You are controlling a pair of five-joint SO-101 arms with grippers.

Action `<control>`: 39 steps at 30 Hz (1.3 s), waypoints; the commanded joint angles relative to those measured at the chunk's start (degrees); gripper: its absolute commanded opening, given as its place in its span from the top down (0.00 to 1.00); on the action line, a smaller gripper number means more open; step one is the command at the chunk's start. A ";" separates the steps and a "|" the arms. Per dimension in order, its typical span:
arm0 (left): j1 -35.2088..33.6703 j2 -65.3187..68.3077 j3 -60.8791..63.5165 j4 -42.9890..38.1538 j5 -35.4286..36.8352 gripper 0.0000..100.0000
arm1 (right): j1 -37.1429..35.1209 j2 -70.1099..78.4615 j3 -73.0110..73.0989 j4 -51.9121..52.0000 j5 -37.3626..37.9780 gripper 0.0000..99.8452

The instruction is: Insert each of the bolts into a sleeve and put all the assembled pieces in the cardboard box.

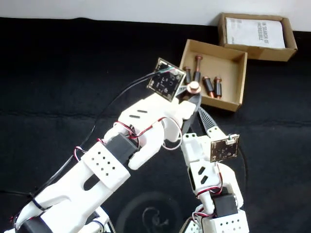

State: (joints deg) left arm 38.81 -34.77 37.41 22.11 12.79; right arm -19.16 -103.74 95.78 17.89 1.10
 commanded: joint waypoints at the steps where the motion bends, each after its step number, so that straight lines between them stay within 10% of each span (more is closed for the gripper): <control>1: 0.84 -1.01 1.19 -1.14 -0.35 0.99 | -0.13 -0.31 7.60 -1.19 0.53 0.99; 6: 1.36 -1.19 3.30 -1.14 -0.44 0.96 | -0.13 -0.40 7.60 -1.19 0.53 0.99; 13: 1.10 -1.27 3.65 1.76 3.16 0.67 | -0.13 -0.48 7.60 -1.19 0.53 0.99; 39: -4.53 -13.49 -13.23 25.76 6.15 0.71 | 0.31 -0.66 7.60 -1.10 2.29 0.99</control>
State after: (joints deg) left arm 35.56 -44.26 26.33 46.46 18.68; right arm -19.08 -103.74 95.78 17.89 1.98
